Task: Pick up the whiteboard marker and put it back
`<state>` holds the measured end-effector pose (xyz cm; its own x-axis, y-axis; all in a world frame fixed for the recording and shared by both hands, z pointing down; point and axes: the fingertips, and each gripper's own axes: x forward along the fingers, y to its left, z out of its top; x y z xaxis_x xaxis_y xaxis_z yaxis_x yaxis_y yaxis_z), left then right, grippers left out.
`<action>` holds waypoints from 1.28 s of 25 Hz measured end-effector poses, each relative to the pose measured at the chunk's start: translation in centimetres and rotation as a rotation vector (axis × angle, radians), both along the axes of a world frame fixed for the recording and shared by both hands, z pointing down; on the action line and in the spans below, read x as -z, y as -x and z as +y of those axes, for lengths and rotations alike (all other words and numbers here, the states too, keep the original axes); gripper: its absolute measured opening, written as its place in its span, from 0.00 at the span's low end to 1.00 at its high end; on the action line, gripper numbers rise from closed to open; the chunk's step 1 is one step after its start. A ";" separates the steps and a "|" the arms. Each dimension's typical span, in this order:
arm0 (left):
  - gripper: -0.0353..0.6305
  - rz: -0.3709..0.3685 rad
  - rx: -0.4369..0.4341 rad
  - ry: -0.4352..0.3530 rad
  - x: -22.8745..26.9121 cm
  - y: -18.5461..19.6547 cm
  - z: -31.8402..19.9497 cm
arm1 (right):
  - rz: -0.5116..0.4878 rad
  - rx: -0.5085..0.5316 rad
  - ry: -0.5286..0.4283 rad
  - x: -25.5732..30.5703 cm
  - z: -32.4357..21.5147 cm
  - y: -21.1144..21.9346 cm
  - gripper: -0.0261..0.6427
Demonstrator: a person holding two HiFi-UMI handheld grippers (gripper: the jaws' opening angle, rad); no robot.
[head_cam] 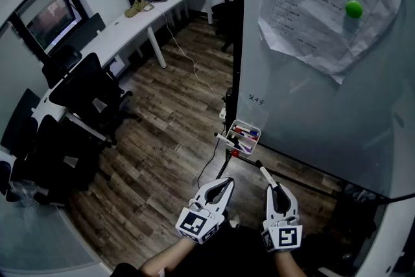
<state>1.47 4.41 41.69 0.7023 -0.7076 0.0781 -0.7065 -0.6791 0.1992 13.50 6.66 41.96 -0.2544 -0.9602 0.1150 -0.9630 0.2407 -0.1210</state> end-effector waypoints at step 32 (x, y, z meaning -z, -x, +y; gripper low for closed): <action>0.06 -0.017 0.071 0.007 0.1 1.1 -0.8 | -0.039 0.034 0.004 -0.7 -0.4 -0.4 0.16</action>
<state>0.35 3.61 41.54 0.6488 -0.7550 0.0949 -0.7562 -0.6257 0.1917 13.92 6.31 42.68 -0.2909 -0.9506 0.1083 -0.9489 0.2722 -0.1595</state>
